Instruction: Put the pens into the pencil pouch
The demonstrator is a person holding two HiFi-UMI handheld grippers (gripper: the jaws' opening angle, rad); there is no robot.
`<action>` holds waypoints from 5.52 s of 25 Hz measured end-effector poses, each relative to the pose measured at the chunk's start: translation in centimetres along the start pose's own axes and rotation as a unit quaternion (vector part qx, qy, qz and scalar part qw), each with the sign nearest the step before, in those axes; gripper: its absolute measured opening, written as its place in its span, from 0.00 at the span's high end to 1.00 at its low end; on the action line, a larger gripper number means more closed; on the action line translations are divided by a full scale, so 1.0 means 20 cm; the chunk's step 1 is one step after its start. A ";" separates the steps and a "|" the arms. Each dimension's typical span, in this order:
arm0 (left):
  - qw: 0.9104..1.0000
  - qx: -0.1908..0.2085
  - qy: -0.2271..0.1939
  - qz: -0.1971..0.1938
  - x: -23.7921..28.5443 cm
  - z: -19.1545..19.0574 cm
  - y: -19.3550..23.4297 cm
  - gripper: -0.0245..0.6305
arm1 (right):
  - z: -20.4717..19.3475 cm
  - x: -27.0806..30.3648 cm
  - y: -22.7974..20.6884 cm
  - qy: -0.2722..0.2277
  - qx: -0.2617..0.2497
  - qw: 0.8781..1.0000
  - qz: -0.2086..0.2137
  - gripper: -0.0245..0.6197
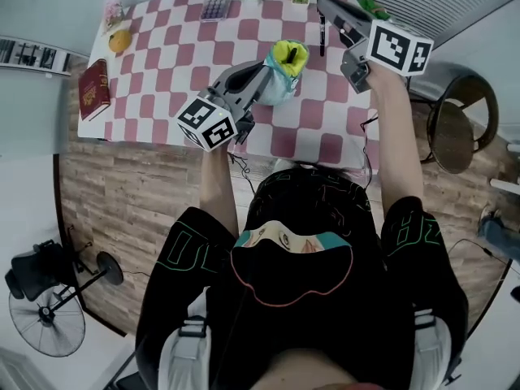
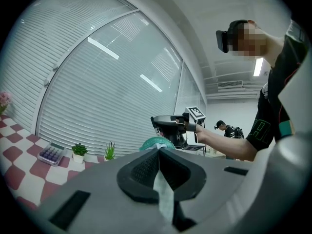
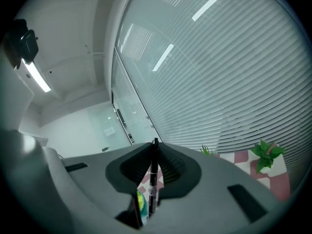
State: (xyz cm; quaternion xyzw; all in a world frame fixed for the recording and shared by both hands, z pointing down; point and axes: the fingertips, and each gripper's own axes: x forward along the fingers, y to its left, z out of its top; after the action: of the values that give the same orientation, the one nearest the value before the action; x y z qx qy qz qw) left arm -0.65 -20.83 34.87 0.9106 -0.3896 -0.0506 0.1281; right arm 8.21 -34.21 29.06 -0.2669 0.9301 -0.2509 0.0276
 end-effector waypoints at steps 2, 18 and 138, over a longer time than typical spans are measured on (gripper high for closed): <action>1.000 0.002 0.002 -0.003 0.02 -0.01 -0.03 0.96 | 0.03 -0.05 0.02 -0.012 0.001 1.000 0.006 0.89; 0.999 0.015 0.008 -0.027 0.13 -0.05 -0.24 0.96 | 0.10 -0.25 0.30 -0.075 0.005 0.994 0.082 0.89; 0.948 0.156 -0.052 0.272 0.50 0.37 0.04 0.96 | 0.11 -0.74 -0.28 -0.093 -0.214 0.933 -0.274 0.96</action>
State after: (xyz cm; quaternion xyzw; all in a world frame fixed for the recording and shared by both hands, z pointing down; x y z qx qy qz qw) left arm 4.27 -30.01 27.98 0.7745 -0.6320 0.0001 -0.0275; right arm 24.01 -31.76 28.56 -0.5329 0.8459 -0.0174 -0.0132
